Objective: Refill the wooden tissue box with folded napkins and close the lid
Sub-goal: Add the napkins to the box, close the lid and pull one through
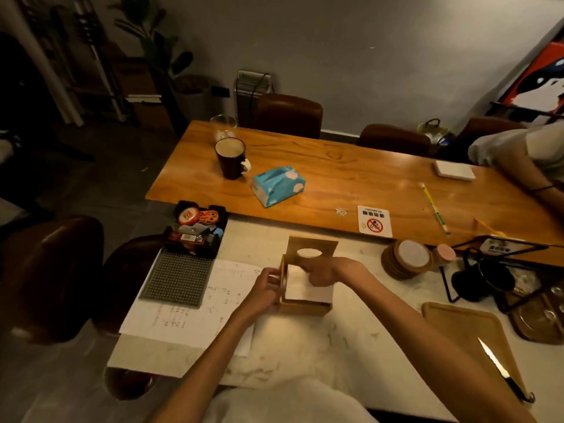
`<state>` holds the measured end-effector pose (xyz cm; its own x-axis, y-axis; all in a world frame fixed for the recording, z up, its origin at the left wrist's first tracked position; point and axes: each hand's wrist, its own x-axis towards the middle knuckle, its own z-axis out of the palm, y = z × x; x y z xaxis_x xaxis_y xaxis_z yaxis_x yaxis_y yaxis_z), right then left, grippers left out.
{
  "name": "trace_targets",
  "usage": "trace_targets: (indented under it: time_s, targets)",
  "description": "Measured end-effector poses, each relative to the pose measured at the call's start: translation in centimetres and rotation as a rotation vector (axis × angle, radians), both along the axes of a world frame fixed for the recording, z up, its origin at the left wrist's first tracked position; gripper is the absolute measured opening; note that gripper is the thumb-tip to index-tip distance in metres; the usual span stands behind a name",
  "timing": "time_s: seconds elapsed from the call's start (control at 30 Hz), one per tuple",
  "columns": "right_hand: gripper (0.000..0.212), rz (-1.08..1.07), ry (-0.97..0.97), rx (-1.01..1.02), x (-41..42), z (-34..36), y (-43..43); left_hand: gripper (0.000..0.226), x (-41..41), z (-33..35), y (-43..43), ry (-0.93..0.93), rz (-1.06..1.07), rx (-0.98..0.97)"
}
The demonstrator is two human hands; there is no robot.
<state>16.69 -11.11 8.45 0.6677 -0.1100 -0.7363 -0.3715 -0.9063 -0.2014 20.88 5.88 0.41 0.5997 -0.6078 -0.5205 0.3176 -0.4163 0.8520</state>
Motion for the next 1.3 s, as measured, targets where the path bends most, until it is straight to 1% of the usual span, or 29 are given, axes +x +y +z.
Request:
trace_targets:
  time_s: [0.03,0.1,0.2,0.3,0.33,0.43,0.47,0.57,0.67,0.73,0.77,0.83,0.87,0.93,1.0,1.17,1.23,1.3]
  targets:
    - [0.060,0.037,0.089,-0.007,0.9,-0.1,0.2,0.037,0.1,-0.1,0.0,0.024,0.006,-0.008]
    - [0.049,0.118,0.186,-0.031,2.2,-0.9,0.6,0.041,0.2,-0.3,0.1,0.052,0.009,-0.025]
    - [0.043,0.062,0.198,0.006,3.0,-2.8,0.5,0.046,0.1,-0.7,0.2,0.050,0.016,-0.041]
    - [0.022,0.051,0.218,-0.015,3.1,-4.4,0.2,0.044,-0.1,-1.1,0.4,0.040,0.028,-0.061]
    - [0.019,0.039,0.215,-0.015,2.8,-5.0,0.3,0.044,-0.2,-1.1,0.4,0.033,0.031,-0.064]
    - [0.031,-0.043,0.168,0.032,1.9,-6.8,0.2,0.046,-0.3,-1.3,0.4,-0.003,0.025,-0.065]
    - [0.032,-0.077,0.145,0.036,1.7,-7.0,0.3,0.046,-0.4,-1.3,0.4,-0.016,0.020,-0.062]
    - [0.021,-0.089,0.117,0.033,1.9,-6.9,0.9,0.045,-0.4,-1.5,0.3,-0.040,0.017,-0.051]
    - [0.023,-0.050,0.072,0.007,2.0,-6.9,1.3,0.045,-0.4,-1.7,0.2,-0.048,0.009,-0.045]
    - [0.017,-0.005,0.051,0.002,1.6,-6.8,1.4,0.044,-0.4,-1.9,0.3,-0.056,0.007,-0.049]
    - [0.018,0.039,0.046,0.004,1.4,-6.7,1.3,0.043,-0.4,-2.0,0.3,-0.059,0.009,-0.052]
    - [0.042,0.115,0.013,0.006,1.0,-6.6,1.0,0.042,-0.5,-2.2,0.4,-0.062,0.008,-0.054]
    - [0.051,0.125,0.001,0.014,0.9,-6.5,1.0,0.041,-0.6,-2.3,0.4,-0.066,0.009,-0.054]
    - [0.051,0.122,-0.026,0.026,0.7,-6.6,1.2,0.041,-0.8,-2.4,0.5,-0.082,0.014,-0.054]
    - [0.053,0.077,-0.049,0.045,0.6,-6.7,1.2,0.041,-0.8,-2.5,0.5,-0.092,0.013,-0.052]
    - [0.067,-0.048,-0.046,0.061,-0.4,-7.2,1.4,0.041,-0.7,-2.7,0.4,-0.124,0.006,-0.037]
    - [0.068,-0.068,-0.043,0.069,-0.5,-7.4,1.4,0.041,-0.8,-2.8,0.3,-0.135,0.003,-0.031]
    - [0.064,-0.091,-0.031,0.107,-0.2,-7.0,1.4,0.041,-0.7,-2.9,0.3,-0.147,0.000,-0.026]
